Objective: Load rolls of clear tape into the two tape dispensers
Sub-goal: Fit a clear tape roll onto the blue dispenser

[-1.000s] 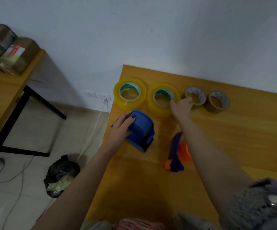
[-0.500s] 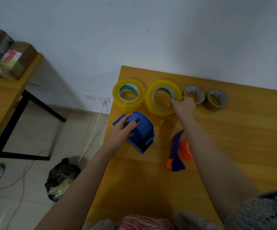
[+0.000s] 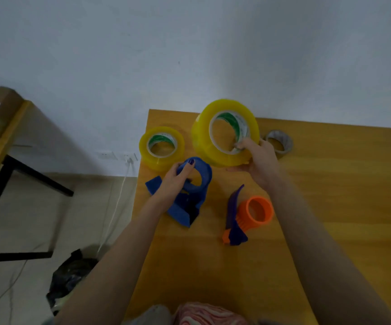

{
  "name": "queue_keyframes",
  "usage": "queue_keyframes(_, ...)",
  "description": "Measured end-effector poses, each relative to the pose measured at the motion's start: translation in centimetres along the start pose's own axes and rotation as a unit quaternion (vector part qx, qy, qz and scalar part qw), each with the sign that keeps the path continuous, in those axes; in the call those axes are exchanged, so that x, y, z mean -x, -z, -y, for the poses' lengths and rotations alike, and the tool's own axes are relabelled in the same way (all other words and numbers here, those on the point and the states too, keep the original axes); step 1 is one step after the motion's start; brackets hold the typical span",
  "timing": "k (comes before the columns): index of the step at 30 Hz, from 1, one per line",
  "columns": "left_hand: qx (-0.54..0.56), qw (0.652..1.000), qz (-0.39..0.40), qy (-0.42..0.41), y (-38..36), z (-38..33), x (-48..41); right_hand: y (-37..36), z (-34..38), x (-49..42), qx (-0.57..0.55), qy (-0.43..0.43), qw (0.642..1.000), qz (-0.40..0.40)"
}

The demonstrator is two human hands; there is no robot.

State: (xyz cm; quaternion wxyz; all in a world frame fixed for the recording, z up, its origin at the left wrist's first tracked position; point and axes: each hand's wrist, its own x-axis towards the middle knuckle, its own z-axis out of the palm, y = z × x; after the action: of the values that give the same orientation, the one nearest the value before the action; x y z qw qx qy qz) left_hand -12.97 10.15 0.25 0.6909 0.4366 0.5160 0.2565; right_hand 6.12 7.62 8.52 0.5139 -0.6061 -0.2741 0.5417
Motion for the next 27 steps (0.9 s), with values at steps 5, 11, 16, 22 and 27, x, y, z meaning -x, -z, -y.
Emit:
queue_keyframes(5,-0.079,0.993,0.058,0.073,0.3,0.7,-0.7,0.3,-1.7,1.4,0.050,-0.015,0.998,0.028)
queue_keyframes(11,-0.039,0.987,0.092,0.129,1.7,1.8,-0.1,-0.5,-5.1,2.5,0.174,-0.087,0.977,0.085)
queue_keyframes(16,0.042,0.982,0.086,0.161,3.1,2.9,-0.2,-1.8,-5.9,3.0,0.202,-0.110,0.963,0.143)
queue_keyframes(22,0.130,0.973,0.061,0.182,3.7,3.7,-0.1,-2.5,-6.2,3.1,0.184,-0.127,0.963,0.149)
queue_keyframes(27,0.145,0.972,0.065,0.175,4.2,4.0,0.2,-2.6,-6.7,3.0,0.205,-0.135,0.957,0.153)
